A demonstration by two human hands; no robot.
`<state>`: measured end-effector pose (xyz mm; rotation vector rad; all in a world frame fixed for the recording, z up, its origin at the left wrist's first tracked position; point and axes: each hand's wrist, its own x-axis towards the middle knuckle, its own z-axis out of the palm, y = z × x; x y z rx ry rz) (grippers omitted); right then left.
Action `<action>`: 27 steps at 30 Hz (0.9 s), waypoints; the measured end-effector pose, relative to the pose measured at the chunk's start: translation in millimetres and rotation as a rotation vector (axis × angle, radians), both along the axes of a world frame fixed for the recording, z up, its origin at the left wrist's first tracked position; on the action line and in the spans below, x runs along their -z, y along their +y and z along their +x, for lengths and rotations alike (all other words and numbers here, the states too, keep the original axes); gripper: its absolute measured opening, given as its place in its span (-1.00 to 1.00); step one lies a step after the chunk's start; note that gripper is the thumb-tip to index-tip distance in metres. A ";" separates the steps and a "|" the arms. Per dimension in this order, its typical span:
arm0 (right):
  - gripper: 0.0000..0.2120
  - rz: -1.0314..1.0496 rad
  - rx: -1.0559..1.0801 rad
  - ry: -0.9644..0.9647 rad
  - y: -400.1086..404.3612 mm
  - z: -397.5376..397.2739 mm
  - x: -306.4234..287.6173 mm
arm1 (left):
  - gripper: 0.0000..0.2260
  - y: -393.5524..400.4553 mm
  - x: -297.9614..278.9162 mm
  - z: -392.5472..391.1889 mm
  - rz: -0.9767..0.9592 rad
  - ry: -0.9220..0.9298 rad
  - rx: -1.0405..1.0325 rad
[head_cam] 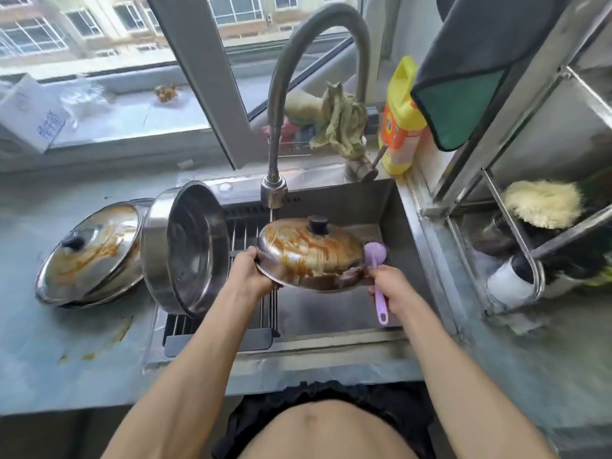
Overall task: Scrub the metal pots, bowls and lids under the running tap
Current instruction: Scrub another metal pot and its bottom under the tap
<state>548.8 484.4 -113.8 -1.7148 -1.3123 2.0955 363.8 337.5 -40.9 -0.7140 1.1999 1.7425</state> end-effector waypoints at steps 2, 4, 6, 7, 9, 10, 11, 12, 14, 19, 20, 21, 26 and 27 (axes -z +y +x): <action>-0.86 0.179 -0.300 -0.245 10.9 -2.9 -2.2 | -0.68 9.4 -1.3 -4.1 -0.002 0.053 0.002; -0.77 0.416 -0.586 -0.544 22.6 -9.5 -13.1 | -0.65 19.9 2.6 -8.9 -0.063 0.134 0.091; -0.65 0.591 -0.680 -0.715 33.7 -21.4 -30.5 | -0.68 28.9 5.3 -14.8 -0.114 0.211 0.185; -0.63 0.658 -0.699 -0.771 41.4 -29.6 -38.1 | -0.71 35.1 6.6 -18.1 -0.149 0.237 0.229; -0.66 0.790 -0.758 -0.881 55.6 -48.0 -53.4 | -0.77 42.8 7.0 -22.6 -0.232 0.283 0.273; -0.69 0.852 -0.796 -0.921 63.5 -57.9 -59.4 | -0.79 46.4 6.8 -24.1 -0.244 0.300 0.288; -0.72 0.908 -0.826 -0.950 71.0 -67.3 -63.8 | -0.81 49.9 6.4 -24.9 -0.241 0.311 0.298; -0.73 0.947 -0.842 -0.967 77.4 -77.1 -67.2 | -0.82 52.4 5.6 -24.6 -0.242 0.320 0.305; -0.72 0.986 -0.834 -0.976 86.7 -94.6 -71.9 | -0.80 57.7 4.7 -23.7 -0.243 0.346 0.284; -0.29 1.095 -0.852 -0.993 102.0 -121.7 -60.4 | -0.74 65.8 17.6 -24.2 -0.242 0.338 0.276; -0.23 1.110 -0.859 -1.002 105.7 -123.8 -56.4 | -0.74 64.1 22.0 -27.3 -0.244 0.344 0.272; -0.21 1.125 -0.865 -1.009 109.0 -125.4 -53.0 | -0.75 63.1 25.5 -29.9 -0.245 0.356 0.278; -0.34 1.123 -0.846 -0.991 128.0 -134.9 -41.7 | -0.71 66.3 33.1 -36.3 -0.261 0.352 0.270; -0.36 1.121 -0.837 -0.991 130.6 -137.2 -41.5 | -0.69 68.5 32.8 -36.2 -0.261 0.341 0.264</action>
